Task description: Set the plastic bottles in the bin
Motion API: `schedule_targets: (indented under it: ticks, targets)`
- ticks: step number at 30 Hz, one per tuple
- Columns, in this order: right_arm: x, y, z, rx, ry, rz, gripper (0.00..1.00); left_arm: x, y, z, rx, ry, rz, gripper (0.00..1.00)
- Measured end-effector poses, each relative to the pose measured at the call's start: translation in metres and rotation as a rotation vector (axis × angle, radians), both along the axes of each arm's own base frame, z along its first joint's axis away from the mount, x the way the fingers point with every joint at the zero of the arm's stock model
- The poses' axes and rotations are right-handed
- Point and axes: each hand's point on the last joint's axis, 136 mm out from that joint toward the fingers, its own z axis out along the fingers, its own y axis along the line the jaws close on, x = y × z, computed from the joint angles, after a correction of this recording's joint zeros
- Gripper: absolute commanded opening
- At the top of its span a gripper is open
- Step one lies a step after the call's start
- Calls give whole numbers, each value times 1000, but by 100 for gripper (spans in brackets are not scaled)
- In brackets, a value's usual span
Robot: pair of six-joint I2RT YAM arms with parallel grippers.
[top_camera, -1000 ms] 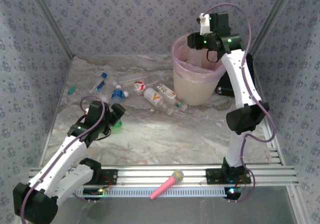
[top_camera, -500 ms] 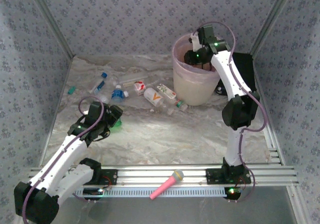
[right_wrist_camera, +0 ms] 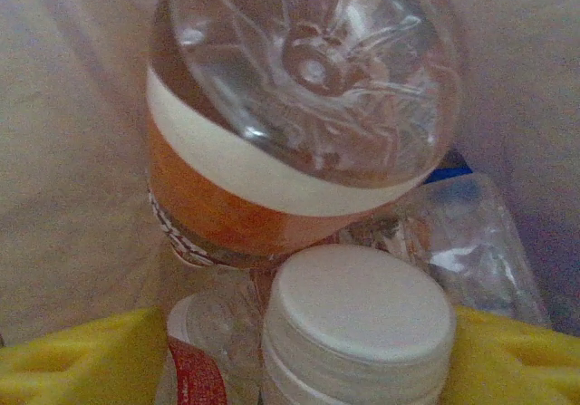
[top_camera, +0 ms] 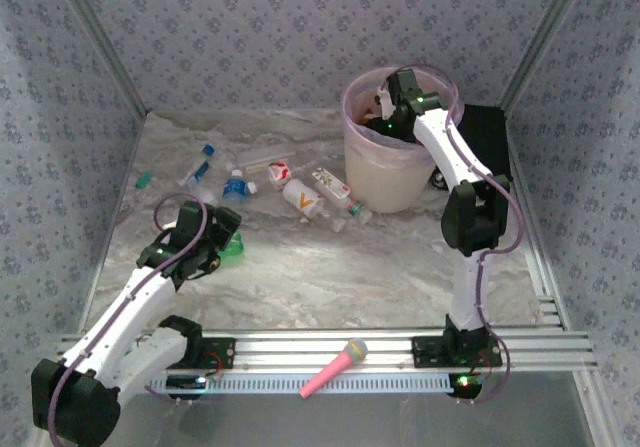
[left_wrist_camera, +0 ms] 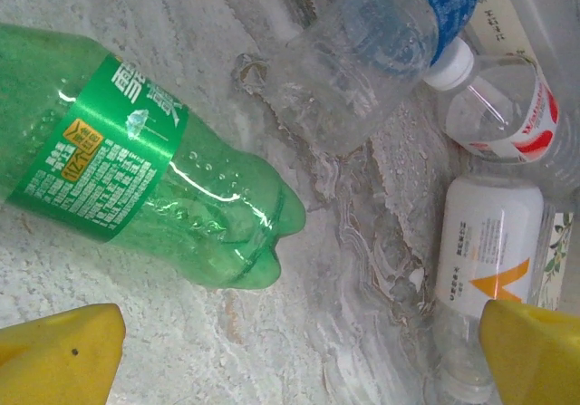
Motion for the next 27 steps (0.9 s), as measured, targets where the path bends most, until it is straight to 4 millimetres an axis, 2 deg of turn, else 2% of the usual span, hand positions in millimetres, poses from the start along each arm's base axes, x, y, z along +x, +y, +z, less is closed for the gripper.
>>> schedule_targets:
  ticks: [5, 10, 15, 19, 22, 27]
  targets:
    - [-3, -3, 6, 3, 12, 6, 91, -2, 2, -13, -41, 58, 84, 100]
    - [-6, -16, 39, 42, -11, 24, 100, -8, 4, -30, -76, 102, 151, 100]
    - [-24, -36, 93, 87, -87, 16, 100, -4, 5, -31, -112, 97, 216, 100]
    - [-48, -46, 152, 133, -208, 17, 100, -2, 7, -39, -120, 100, 269, 99]
    - [-71, -46, 187, 166, -290, 36, 100, 0, 8, -49, -130, 114, 306, 98]
    - [-104, -40, 218, 232, -369, 75, 100, 1, 10, -68, -131, 140, 355, 97]
